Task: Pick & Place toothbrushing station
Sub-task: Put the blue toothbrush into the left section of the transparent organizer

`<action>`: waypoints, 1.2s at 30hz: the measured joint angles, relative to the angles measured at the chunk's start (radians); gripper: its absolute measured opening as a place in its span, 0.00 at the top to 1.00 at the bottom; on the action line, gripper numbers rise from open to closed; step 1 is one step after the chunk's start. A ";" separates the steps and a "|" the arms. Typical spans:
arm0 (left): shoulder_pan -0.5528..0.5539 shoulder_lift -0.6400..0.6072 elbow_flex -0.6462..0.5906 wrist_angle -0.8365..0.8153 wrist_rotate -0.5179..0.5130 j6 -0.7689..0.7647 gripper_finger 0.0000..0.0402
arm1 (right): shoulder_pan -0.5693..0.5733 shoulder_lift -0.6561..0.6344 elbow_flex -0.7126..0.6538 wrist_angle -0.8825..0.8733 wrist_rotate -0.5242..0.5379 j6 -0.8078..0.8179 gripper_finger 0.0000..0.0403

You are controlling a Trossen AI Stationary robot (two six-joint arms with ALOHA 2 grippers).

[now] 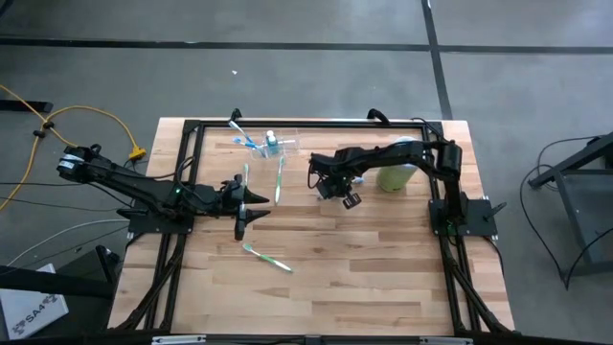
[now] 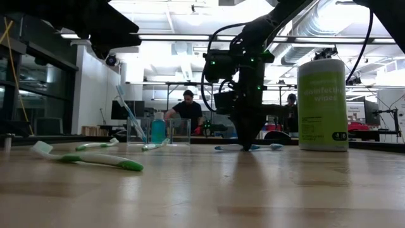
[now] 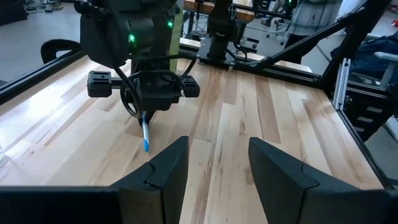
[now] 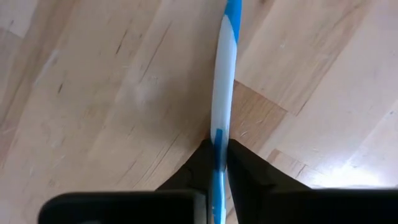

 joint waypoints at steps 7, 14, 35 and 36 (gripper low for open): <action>0.000 0.000 0.000 0.000 0.000 0.000 0.60 | 0.004 0.000 -0.001 -0.003 -0.003 0.000 0.90; 0.000 0.000 0.000 0.000 0.000 0.000 0.60 | -0.008 0.000 -0.001 -0.015 -0.018 0.032 0.86; 0.000 0.000 0.000 0.000 0.000 0.000 0.60 | -0.027 0.000 -0.001 -0.027 -0.061 0.106 0.98; 0.000 0.000 0.000 0.001 0.000 0.000 0.60 | -0.027 0.000 -0.001 -0.027 -0.061 0.111 0.98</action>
